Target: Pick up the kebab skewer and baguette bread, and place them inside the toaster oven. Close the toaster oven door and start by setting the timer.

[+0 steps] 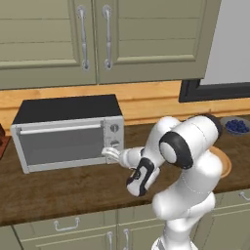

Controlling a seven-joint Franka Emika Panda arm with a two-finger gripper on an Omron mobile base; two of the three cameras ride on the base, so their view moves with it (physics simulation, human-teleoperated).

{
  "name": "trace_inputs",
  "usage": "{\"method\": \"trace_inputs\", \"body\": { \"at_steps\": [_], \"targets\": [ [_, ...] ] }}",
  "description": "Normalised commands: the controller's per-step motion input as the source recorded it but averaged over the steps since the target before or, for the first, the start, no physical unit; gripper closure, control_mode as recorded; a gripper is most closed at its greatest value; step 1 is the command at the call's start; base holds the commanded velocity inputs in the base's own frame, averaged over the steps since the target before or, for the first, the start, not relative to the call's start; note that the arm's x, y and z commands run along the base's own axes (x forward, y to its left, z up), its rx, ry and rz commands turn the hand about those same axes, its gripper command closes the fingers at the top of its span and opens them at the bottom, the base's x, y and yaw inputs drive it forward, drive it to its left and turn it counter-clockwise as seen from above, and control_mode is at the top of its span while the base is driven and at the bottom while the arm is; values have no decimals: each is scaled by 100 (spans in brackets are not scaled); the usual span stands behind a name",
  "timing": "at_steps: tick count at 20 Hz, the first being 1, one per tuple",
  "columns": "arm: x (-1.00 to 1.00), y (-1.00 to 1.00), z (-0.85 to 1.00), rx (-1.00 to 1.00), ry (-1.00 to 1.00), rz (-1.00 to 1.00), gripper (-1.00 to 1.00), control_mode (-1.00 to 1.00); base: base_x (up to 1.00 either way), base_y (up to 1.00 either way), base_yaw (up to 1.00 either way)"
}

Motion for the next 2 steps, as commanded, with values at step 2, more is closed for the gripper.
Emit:
{"method": "trace_inputs", "body": {
  "at_steps": [2],
  "targets": [
    [0, -18, 0, 21, 0, 0, 100, -100, 0, 0, 0]
  ]
}}
